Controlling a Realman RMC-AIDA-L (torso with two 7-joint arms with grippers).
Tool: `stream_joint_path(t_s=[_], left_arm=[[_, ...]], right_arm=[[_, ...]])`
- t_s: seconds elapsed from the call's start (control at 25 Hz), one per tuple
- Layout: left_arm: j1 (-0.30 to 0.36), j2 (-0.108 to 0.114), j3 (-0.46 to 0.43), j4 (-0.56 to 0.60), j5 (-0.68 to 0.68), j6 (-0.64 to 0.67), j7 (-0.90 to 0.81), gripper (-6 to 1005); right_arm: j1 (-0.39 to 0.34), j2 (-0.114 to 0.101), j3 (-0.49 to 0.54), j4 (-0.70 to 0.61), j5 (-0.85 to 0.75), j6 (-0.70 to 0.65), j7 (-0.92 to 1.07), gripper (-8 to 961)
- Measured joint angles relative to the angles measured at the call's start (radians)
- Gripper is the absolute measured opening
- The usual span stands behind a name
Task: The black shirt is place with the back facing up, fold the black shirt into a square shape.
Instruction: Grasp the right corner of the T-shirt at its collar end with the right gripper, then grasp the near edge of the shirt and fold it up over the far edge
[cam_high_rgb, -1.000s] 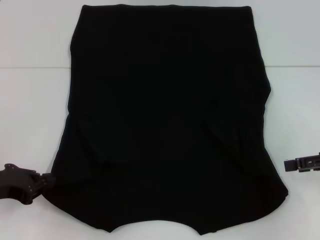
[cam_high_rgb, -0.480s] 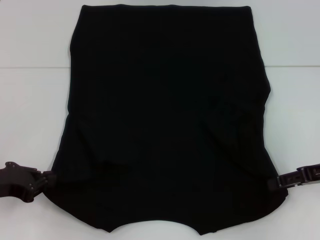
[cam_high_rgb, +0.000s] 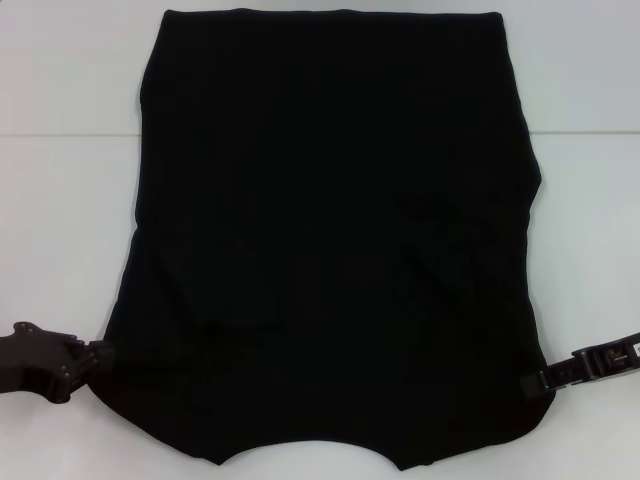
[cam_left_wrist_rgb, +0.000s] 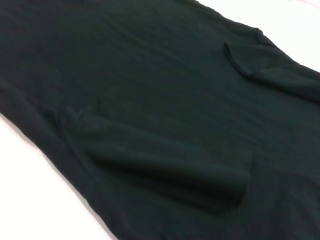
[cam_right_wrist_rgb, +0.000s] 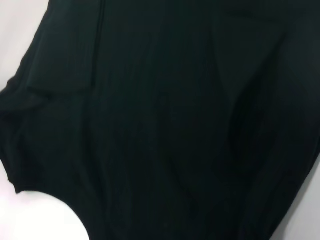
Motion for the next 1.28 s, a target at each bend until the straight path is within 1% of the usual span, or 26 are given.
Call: stream_joint_path(t_s=[0.04, 0.16, 0.64, 0.8, 0.96, 1.12, 1.28], left_arm=[[0.0, 0.0, 0.0, 0.0, 0.0, 0.0, 0.0, 56], [0.0, 0.0, 0.002, 0.0, 0.0, -0.001, 0.0, 56], [-0.002, 0.0, -0.003, 0.001, 0.0, 0.006, -0.019, 55], [0.0, 0.004, -0.007, 0.005, -0.004, 0.016, -0.078, 55], [0.006, 0.004, -0.06, 0.005, -0.026, 0.055, -0.092, 55], [0.01, 0.008, -0.128, 0.001, -0.047, 0.133, -0.088, 55], [0.027, 0.014, -0.172, -0.002, -0.051, 0.176, -0.084, 55]], right_arm=[[0.0, 0.002, -0.002, -0.002, 0.0, 0.0, 0.003, 643], [-0.006, 0.004, 0.003, -0.007, 0.001, 0.007, 0.01, 412], [-0.026, 0.005, 0.01, -0.008, 0.001, 0.012, -0.006, 149], [-0.057, 0.005, 0.057, -0.015, 0.009, -0.01, -0.052, 64], [-0.093, 0.007, 0.136, -0.023, 0.01, -0.05, -0.127, 65], [-0.134, 0.008, 0.229, -0.036, 0.011, -0.095, -0.209, 65], [-0.175, 0.008, 0.307, -0.043, 0.011, -0.149, -0.291, 65]])
